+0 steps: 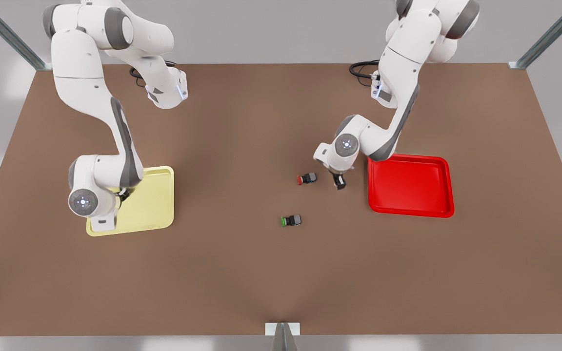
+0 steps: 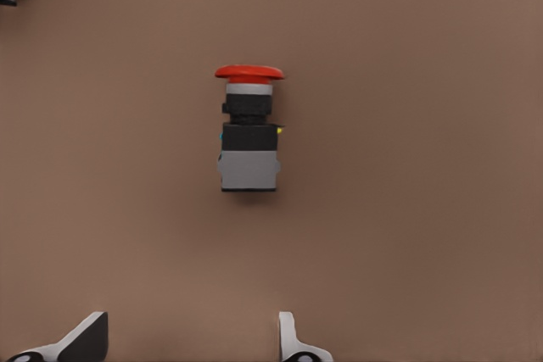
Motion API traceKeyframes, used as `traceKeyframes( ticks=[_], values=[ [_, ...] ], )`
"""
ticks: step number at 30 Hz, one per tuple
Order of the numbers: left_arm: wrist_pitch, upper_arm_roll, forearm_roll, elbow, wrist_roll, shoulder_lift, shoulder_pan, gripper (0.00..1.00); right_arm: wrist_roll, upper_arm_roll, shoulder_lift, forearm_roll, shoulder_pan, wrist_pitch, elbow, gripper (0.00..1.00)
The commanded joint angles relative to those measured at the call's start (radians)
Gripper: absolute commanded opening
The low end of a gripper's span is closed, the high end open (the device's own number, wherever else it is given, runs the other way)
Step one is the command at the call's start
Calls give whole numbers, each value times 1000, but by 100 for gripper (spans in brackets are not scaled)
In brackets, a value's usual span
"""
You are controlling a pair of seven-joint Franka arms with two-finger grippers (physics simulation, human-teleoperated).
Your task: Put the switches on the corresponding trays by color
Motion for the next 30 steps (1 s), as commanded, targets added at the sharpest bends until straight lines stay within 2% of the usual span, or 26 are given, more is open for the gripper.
traceKeyframes(
  ticks=[1, 3, 4, 5, 7, 8, 12, 17, 23, 30],
  values=[
    [0, -8, -28, -2, -3, -4, 0, 100, -22, 12, -1, 3, -2, -13, 58, 100],
    [31, -30, -70, -1, 0, 5, -3, 100, -36, 64, -7, 20, -2, -203, 391, 100],
    [35, -30, -75, -1, -2, 11, -7, 99, -21, 81, -71, 25, -9, -217, 440, 100],
    [44, -31, -91, 1, -2, 16, -10, 99, 60, 84, -182, 29, -11, -257, 428, 100],
    [83, -41, -105, 12, -3, 50, -13, 99, 396, 93, -392, 40, -3, -501, 379, 100],
    [83, -45, -118, 21, -5, 54, -13, 99, 416, 109, -407, 37, 0, -548, 385, 100],
    [81, -45, -137, 45, -3, 65, -19, 99, 421, 104, -308, 40, -14, -562, 410, 100],
    [78, -45, -137, 122, 0, 123, -21, 99, 424, 95, -298, 40, -57, -542, 440, 100],
    [135, -44, -141, 50, 0, 100, -12, 100, 412, 99, -283, 39, -55, -547, 440, 100],
    [132, -36, -127, 93, 6, 125, -21, 100, 410, 98, -278, 39, -60, -550, 439, 100]
  ],
)
